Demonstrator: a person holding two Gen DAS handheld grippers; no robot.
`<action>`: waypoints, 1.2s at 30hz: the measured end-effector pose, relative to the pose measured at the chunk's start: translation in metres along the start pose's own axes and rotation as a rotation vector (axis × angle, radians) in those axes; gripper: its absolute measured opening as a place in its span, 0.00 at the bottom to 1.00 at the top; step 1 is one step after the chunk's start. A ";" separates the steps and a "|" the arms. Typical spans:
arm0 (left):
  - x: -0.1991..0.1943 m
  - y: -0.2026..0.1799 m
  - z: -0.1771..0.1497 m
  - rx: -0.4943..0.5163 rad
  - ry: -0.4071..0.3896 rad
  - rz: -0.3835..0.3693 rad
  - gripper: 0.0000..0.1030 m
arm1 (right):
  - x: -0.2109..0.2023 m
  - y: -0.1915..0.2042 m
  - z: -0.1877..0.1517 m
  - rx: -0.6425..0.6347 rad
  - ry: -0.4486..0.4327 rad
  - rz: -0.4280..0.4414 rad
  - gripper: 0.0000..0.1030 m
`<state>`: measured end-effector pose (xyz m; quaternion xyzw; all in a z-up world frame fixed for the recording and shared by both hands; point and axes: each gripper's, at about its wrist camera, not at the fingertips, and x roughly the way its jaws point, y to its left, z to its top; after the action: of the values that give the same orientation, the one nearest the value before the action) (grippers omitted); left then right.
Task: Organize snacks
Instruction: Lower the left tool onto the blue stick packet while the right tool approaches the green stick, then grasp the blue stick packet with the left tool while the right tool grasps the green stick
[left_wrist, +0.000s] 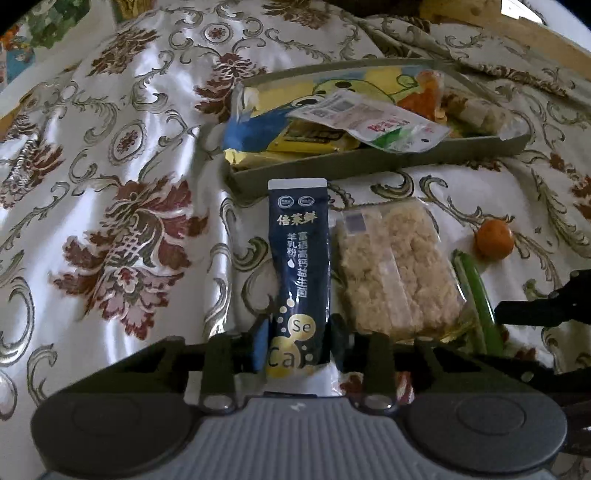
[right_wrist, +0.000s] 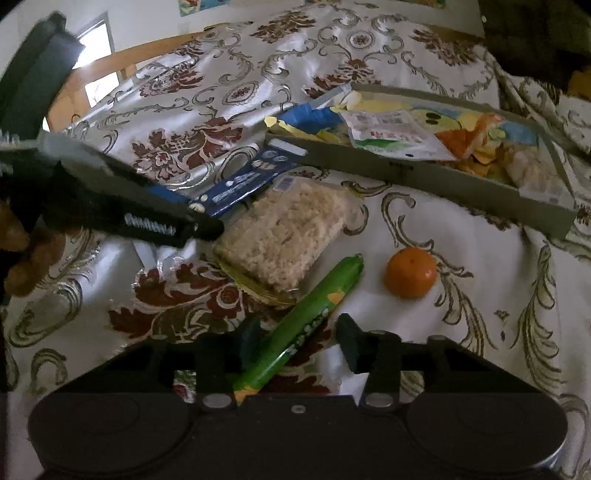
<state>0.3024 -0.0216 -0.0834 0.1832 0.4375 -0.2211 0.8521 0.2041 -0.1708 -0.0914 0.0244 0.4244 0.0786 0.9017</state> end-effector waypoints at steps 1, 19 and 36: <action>-0.001 -0.001 -0.001 0.003 0.000 -0.001 0.36 | 0.000 0.000 0.000 0.006 0.008 0.004 0.45; -0.043 -0.029 -0.045 -0.181 0.010 0.144 0.30 | -0.008 -0.003 0.001 0.095 0.061 0.018 0.27; -0.049 -0.038 -0.065 -0.219 -0.018 0.082 0.33 | -0.002 -0.012 -0.007 0.152 0.073 0.081 0.32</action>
<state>0.2137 -0.0098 -0.0836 0.1046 0.4434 -0.1386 0.8794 0.1989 -0.1834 -0.0953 0.1072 0.4606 0.0836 0.8771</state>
